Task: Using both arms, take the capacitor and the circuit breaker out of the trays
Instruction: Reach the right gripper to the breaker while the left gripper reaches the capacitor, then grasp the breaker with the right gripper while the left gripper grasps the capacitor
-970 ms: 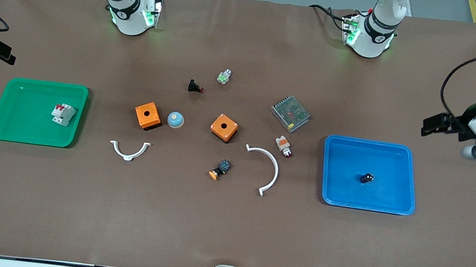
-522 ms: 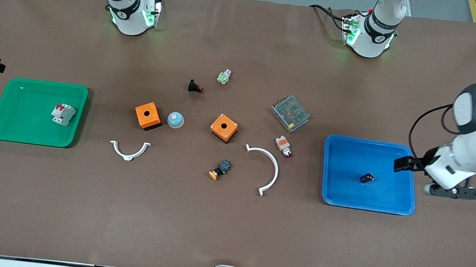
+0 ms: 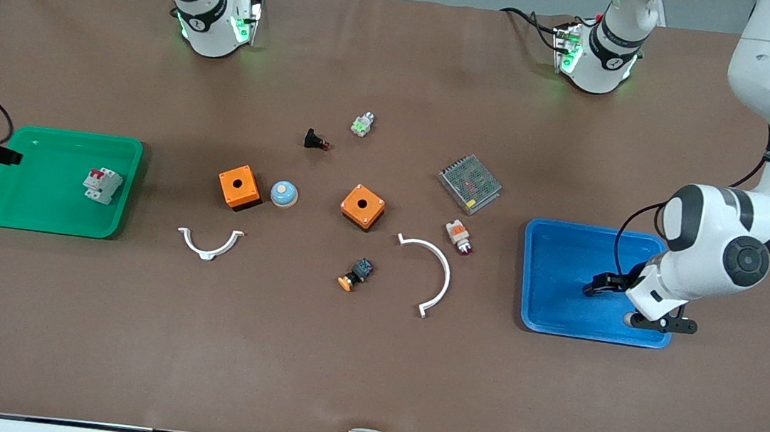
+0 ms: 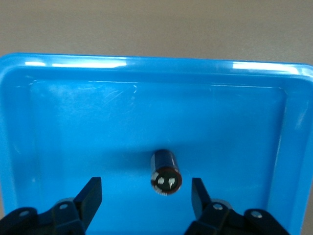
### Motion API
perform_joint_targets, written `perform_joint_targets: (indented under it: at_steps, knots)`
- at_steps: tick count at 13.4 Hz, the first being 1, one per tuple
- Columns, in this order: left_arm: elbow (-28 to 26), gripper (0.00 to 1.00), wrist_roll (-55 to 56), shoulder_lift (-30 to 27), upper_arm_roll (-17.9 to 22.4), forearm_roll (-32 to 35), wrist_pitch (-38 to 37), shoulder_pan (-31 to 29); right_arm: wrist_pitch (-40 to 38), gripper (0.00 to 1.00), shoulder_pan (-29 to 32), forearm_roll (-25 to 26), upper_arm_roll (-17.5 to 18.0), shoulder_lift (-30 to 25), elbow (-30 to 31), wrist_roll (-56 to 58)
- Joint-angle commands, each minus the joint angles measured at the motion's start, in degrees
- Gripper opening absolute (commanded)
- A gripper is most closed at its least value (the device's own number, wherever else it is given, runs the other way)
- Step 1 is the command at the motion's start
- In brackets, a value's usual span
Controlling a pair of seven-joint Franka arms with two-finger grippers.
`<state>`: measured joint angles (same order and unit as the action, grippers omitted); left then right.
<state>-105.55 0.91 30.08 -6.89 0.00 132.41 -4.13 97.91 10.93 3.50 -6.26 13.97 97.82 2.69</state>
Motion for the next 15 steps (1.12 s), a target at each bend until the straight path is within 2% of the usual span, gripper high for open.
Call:
perform_joint_targets:
  at_steps: [1, 3, 5, 8, 10, 12, 13, 15]
  knots:
    - [0.52, 0.79, 0.76, 1.21, -0.14, 0.79, 1.09, 0.61, 9.19, 0.99, 0.06, 0.89, 0.73, -1.84, 11.13, -0.23]
    - [0.52, 0.78, 1.89, 1.30, -0.22, 0.79, 1.09, 0.97, 16.92, 0.98, 0.50, 0.72, 0.73, -1.40, 17.71, -0.32]
    - [0.52, 0.76, 1.99, 1.99, -0.22, 0.79, 2.23, 1.76, 20.29, 0.98, 0.41, 0.37, 0.73, 0.00, 21.52, -0.40]
    - [0.52, 0.58, 1.90, 2.53, -0.14, 0.88, 2.41, 1.76, 23.02, 0.97, 0.68, 0.19, 0.81, 3.78, 22.06, -0.41]
    - [0.61, 0.53, 1.90, 3.05, -0.22, 0.79, 3.11, 1.76, 24.60, 0.97, 0.67, 0.19, 0.81, 4.84, 22.76, -0.41]
    - [0.52, 0.38, 1.90, 3.41, -0.22, 0.87, 3.12, 1.67, 26.18, 0.93, 0.94, 0.19, 0.81, 6.86, 22.85, -0.41]
    - [0.44, 0.34, 1.90, 3.49, -0.14, 0.79, 3.12, 1.67, 26.71, 0.90, 0.94, 0.19, 0.90, 7.56, 22.94, -0.32]
    - [0.17, 0.06, 3.38, 3.41, -0.14, 0.87, 2.85, 1.76, 27.95, 0.74, 1.11, 0.19, 0.90, 8.27, 23.11, -0.23]
